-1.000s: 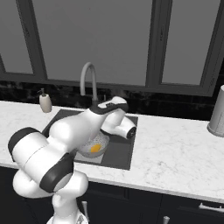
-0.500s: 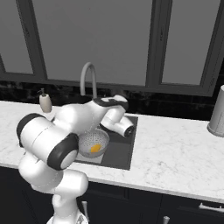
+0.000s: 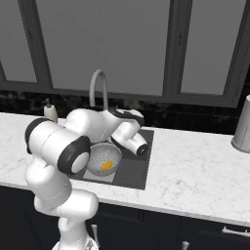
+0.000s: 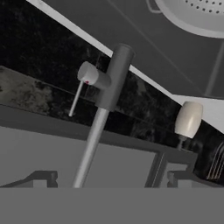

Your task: Put the colander in the sink, put the mango in the colander, and turn on the sink faucet and pour water over the colander.

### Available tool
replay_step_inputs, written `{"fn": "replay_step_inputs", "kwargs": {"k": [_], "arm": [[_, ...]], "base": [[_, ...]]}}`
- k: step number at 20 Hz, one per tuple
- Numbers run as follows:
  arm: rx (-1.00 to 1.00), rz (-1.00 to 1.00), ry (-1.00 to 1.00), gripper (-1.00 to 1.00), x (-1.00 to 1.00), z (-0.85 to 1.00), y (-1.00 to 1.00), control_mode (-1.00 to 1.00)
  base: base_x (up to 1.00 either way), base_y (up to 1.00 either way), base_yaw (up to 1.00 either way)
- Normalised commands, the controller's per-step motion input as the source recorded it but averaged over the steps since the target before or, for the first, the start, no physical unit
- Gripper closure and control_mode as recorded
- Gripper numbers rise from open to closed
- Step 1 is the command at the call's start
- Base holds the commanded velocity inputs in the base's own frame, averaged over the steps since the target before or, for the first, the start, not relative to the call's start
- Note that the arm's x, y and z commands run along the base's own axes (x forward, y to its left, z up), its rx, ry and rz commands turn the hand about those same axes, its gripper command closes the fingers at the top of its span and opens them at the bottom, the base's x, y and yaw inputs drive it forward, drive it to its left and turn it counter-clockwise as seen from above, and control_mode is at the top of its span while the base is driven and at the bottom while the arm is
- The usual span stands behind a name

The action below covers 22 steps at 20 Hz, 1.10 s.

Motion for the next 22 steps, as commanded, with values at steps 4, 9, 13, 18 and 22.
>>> {"fn": "replay_step_inputs", "kwargs": {"k": [4,9,13,18,22], "arm": [[0.07,0.0,0.03,-1.0,0.22,0.0,0.0,-1.0],[0.08,0.0,0.09,-1.0,0.17,0.05,0.04,-1.0],[0.07,0.0,0.12,-1.0,0.24,0.01,0.13,-1.0],[0.06,0.0,0.03,-1.0,0.21,0.05,0.32,-1.0],[0.09,0.0,0.0,-1.0,0.26,0.01,0.12,-1.0]], "base": [[0.0,0.0,0.0],[0.0,0.0,0.0],[0.0,0.0,0.0],[0.0,0.0,0.0],[0.0,0.0,0.0]]}}
